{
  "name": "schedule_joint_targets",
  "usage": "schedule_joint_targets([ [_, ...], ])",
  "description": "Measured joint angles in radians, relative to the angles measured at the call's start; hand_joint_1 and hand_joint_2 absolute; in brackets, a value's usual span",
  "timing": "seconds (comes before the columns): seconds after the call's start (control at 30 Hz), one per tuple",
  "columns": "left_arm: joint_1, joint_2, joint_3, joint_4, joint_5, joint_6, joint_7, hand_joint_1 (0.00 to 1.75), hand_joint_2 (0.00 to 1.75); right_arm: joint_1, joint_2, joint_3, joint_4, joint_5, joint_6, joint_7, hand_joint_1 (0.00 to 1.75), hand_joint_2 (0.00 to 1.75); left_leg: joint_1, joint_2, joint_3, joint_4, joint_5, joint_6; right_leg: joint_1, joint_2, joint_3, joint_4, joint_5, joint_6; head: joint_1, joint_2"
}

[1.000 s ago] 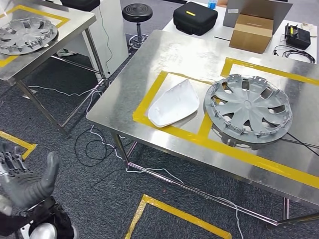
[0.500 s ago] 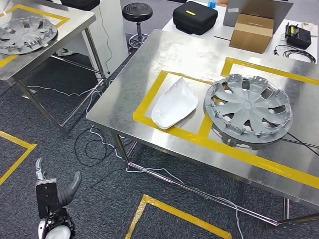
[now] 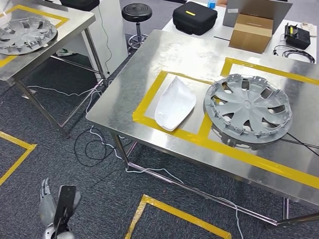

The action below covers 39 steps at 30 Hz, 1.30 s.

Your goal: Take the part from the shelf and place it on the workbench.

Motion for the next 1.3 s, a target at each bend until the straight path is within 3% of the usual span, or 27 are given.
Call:
schedule_joint_targets([
  [0.2,-0.085,0.036,0.114,0.343,-0.074,0.009,0.046,0.00,1.75,-0.001,0.000,-0.016,0.000,0.015,0.000,0.000,0.00,1.75,0.000,0.000,0.000,0.000,0.000,0.000,0.000,0.000,0.000,-0.001,0.000,0.000,0.000,0.000],
  [0.33,-0.108,0.057,0.142,0.503,-0.103,-0.053,0.147,0.00,1.75,-0.001,0.000,-0.019,0.000,0.028,-0.002,-0.007,0.00,1.75,0.000,0.000,0.000,0.000,-0.001,0.000,0.000,0.000,0.001,-0.002,0.000,0.000,0.000,0.000],
  [0.4,-0.117,0.063,0.158,0.552,-0.084,-0.138,0.204,0.00,1.75,-0.002,0.000,-0.020,0.000,0.034,-0.004,-0.024,0.00,1.75,0.000,0.000,0.000,0.000,-0.001,0.001,0.000,0.000,0.001,-0.002,0.000,0.000,0.000,0.000],
  [0.53,-0.124,0.064,0.202,0.613,-0.055,-0.257,0.287,0.00,1.75,-0.004,0.000,-0.020,0.000,0.041,-0.007,-0.063,0.00,1.75,0.000,0.000,0.000,0.000,-0.001,0.001,0.000,0.000,0.001,-0.003,-0.001,0.000,0.000,0.000],
  [0.67,-0.127,0.065,0.224,0.643,-0.064,-0.270,0.311,0.00,1.75,-0.004,0.000,-0.020,0.000,0.040,-0.020,-0.090,0.00,1.75,0.000,0.000,0.001,0.000,-0.001,0.001,0.000,0.000,0.002,-0.003,-0.001,0.000,0.000,0.000],
  [0.83,-0.127,0.061,0.230,0.667,-0.150,-0.289,0.359,0.00,1.75,-0.004,0.001,-0.027,0.000,0.022,-0.037,-0.217,0.00,1.75,0.000,0.000,0.001,0.000,-0.001,0.001,0.000,0.000,0.002,-0.003,-0.001,0.000,0.000,0.000],
  [1.07,-0.132,0.060,0.230,0.681,-0.159,-0.286,0.331,0.00,1.75,-0.005,0.002,-0.044,0.000,-0.010,-0.010,-0.296,0.00,1.75,0.000,0.000,0.001,0.000,-0.001,0.001,0.000,0.000,0.002,-0.003,-0.001,0.000,0.000,0.000],
  [1.2,-0.138,0.060,0.234,0.686,-0.153,-0.277,0.315,0.00,1.75,-0.008,0.002,-0.069,0.000,-0.044,0.054,-0.296,0.00,0.00,0.000,0.000,0.001,0.000,-0.001,0.001,0.000,0.000,0.002,-0.003,-0.001,0.000,0.000,0.000],
  [1.3,-0.142,0.060,0.240,0.690,-0.147,-0.269,0.307,0.00,1.75,-0.008,0.002,-0.078,0.000,-0.043,0.077,-0.285,0.00,0.00,0.000,0.000,0.001,0.000,-0.001,0.001,0.000,0.000,0.002,-0.003,-0.001,0.000,0.000,0.000],
])
